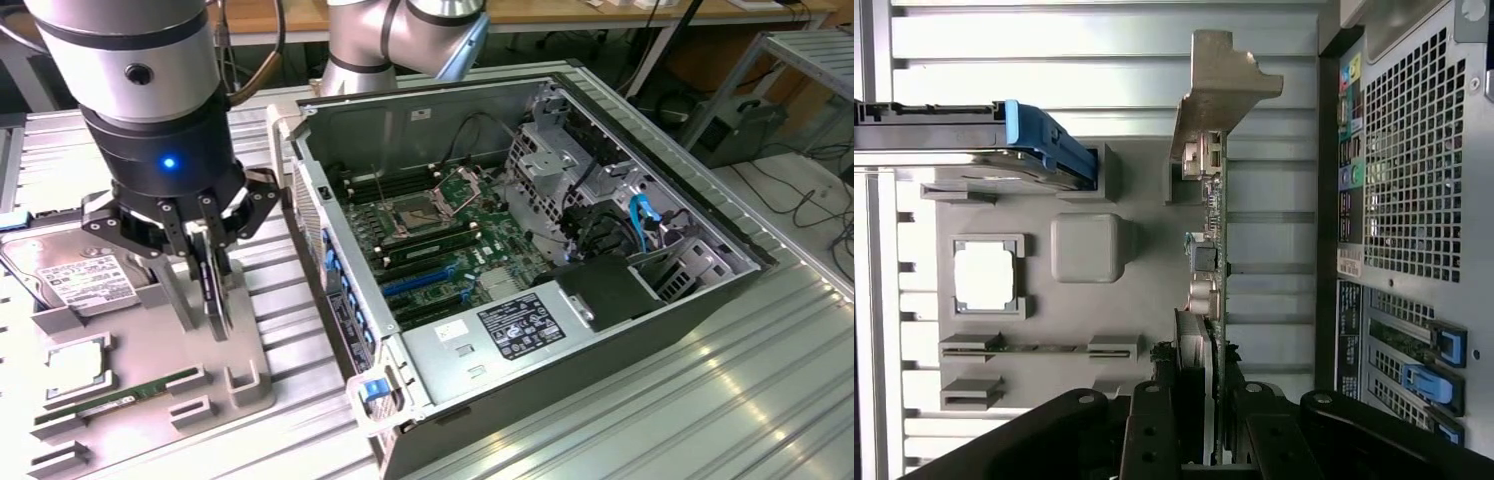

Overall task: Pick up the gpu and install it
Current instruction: 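Pick up the gpu and move the gpu toward the slot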

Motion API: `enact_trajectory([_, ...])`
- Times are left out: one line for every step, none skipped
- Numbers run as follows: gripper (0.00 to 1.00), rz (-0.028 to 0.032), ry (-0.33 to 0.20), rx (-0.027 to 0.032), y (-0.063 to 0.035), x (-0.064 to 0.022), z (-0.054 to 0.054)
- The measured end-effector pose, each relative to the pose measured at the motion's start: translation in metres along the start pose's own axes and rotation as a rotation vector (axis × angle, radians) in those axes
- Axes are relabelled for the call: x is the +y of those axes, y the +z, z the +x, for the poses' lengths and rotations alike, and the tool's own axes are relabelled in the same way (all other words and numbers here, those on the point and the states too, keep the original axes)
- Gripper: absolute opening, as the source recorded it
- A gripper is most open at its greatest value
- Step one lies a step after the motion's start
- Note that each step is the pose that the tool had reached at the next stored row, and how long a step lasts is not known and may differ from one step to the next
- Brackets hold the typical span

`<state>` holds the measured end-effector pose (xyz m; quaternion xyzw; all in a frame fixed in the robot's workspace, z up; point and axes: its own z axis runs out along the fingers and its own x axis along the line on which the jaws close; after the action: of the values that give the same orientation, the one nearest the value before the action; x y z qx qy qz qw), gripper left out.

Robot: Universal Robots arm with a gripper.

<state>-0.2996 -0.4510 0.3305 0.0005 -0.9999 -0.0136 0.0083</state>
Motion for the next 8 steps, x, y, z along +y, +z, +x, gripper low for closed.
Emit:
enact_trajectory([0.27,0.0000,0.000,-0.0001,-0.0008,0.0000,0.0000])
enact_trajectory([0.27,0.0000,0.000,-0.0001,-0.0014,0.0000,0.0000])
enact_trajectory([0.27,0.0000,0.000,0.0000,-0.0028,0.0001,0.0001])
enact_trajectory([0.27,-0.0001,0.000,0.0000,-0.0038,0.0001,0.0001])
enact_trajectory([0.27,-0.0002,0.000,-0.0002,-0.0043,0.0001,0.0001])
enact_trajectory([0.27,-0.0001,0.000,-0.0002,-0.0047,0.0001,0.0001])
enact_trajectory([0.27,0.0001,0.000,0.0000,-0.0053,0.0001,0.0001])
enact_trajectory([0.27,0.0000,0.000,0.0000,-0.0058,0.0001,0.0001])
